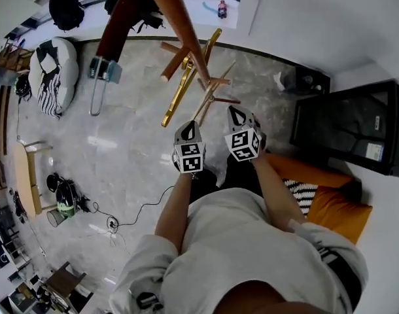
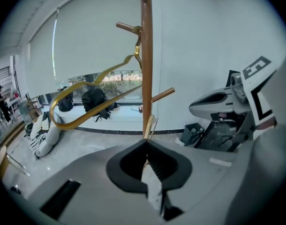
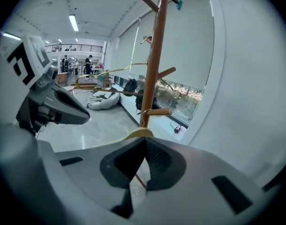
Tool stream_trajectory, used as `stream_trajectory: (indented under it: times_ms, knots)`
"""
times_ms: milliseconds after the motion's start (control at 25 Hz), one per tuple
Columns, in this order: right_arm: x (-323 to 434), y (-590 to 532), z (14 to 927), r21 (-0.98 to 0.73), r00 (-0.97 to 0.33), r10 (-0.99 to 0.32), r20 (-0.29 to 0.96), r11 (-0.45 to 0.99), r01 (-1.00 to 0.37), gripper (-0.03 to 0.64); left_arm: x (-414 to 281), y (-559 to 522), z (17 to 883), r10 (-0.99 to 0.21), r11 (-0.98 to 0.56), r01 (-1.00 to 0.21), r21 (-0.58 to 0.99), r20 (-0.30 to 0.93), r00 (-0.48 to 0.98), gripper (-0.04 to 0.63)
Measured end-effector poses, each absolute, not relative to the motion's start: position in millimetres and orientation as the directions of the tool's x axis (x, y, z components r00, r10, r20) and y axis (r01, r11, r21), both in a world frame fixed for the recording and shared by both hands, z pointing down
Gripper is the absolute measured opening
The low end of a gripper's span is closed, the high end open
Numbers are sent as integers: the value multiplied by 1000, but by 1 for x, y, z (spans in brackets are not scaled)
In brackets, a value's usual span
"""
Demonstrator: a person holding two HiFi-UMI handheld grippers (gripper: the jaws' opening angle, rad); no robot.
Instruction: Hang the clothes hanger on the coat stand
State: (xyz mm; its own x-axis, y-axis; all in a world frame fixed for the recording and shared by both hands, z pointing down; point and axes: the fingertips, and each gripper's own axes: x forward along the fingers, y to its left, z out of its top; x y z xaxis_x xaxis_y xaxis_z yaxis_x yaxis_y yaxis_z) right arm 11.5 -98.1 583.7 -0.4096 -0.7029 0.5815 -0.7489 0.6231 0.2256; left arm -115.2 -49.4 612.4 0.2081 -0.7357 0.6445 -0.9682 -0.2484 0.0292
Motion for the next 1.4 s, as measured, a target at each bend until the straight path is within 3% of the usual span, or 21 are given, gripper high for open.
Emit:
stream_trajectory:
  times_ms: [560, 960, 1400]
  knots:
    - [-61, -22, 484, 246, -322, -852, 412, 444, -861, 5, -153, 1, 529, -790, -363, -920, 145, 475, 387, 9]
    - [-36, 29, 432, 258, -273, -901, 337, 367, -894, 5, -125, 28, 467, -792, -464, -877, 129, 383, 475, 9]
    - [24, 104, 319, 208, -320, -941, 114, 337, -918, 5, -53, 82, 376, -845, -466, -879, 102, 243, 477, 9]
